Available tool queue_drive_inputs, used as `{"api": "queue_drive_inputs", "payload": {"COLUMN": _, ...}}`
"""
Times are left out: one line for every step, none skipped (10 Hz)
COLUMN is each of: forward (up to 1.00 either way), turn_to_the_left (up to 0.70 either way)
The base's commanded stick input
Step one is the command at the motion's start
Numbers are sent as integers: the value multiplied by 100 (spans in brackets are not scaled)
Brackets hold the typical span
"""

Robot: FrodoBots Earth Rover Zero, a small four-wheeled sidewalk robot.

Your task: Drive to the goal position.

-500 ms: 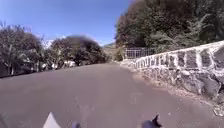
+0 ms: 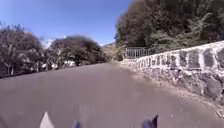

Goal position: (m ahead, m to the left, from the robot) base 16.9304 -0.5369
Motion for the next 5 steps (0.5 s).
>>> {"api": "queue_drive_inputs", "payload": {"forward": 50, "turn_to_the_left": 0}}
{"api": "queue_drive_inputs", "payload": {"forward": 50, "turn_to_the_left": 0}}
{"api": "queue_drive_inputs", "payload": {"forward": 50, "turn_to_the_left": 0}}
{"api": "queue_drive_inputs", "payload": {"forward": 50, "turn_to_the_left": 0}}
{"api": "queue_drive_inputs", "payload": {"forward": 50, "turn_to_the_left": 0}}
